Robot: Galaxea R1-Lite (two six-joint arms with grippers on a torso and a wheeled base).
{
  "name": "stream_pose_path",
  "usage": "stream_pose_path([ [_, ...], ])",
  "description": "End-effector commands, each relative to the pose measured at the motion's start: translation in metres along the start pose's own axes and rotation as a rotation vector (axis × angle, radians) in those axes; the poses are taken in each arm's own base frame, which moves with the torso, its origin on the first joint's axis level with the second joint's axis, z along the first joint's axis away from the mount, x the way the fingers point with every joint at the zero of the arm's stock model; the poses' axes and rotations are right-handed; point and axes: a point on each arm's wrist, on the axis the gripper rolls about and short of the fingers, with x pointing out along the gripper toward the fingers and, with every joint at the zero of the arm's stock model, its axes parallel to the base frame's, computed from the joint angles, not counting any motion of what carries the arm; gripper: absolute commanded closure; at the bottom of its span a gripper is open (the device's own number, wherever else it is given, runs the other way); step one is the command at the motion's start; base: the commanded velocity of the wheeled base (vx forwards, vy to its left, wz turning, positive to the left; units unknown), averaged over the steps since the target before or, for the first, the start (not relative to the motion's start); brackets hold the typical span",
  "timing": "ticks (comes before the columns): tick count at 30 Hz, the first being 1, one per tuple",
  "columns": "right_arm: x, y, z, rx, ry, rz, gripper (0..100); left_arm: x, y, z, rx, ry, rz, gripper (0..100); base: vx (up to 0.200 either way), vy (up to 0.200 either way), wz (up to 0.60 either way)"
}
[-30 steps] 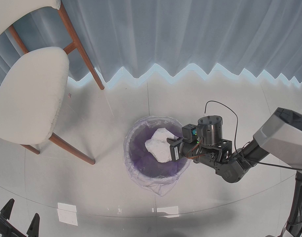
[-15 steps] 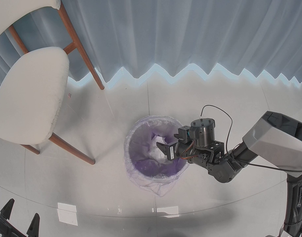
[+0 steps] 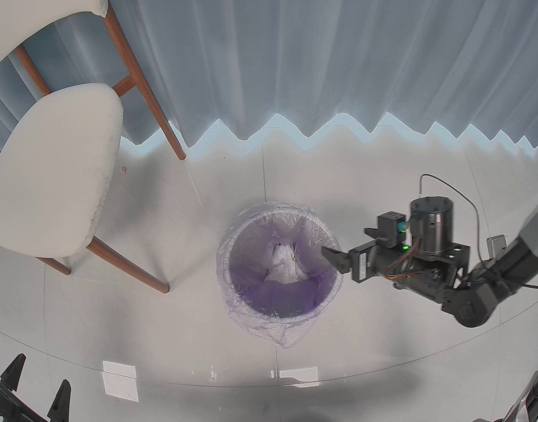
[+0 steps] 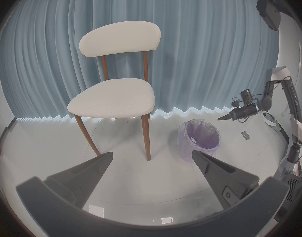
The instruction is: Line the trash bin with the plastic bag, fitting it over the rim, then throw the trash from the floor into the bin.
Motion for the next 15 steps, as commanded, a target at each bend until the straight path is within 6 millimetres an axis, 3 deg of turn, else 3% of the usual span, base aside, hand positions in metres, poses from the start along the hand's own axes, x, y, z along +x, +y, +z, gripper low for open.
stream_pose_path([
  [1, -0.108, -0.040, 0.018, 0.043, -0.126, -0.130, 0, 0.000, 0.000, -0.005, 0.000, 0.002, 0.000, 0, 0.000, 0.000, 0.00],
  [8, -0.195, -0.059, -0.009, 0.080, -0.196, -0.287, 0, 0.000, 0.000, -0.005, 0.000, 0.002, 0.000, 0, 0.000, 0.000, 0.00],
  [11, -0.223, -0.058, -0.026, 0.092, -0.208, -0.340, 0, 0.000, 0.000, -0.005, 0.000, 0.002, 0.000, 0, 0.000, 0.000, 0.00],
  [15, -0.245, -0.056, -0.042, 0.099, -0.244, -0.403, 0, 0.000, 0.000, -0.005, 0.000, 0.002, 0.000, 0, 0.000, 0.000, 0.00],
])
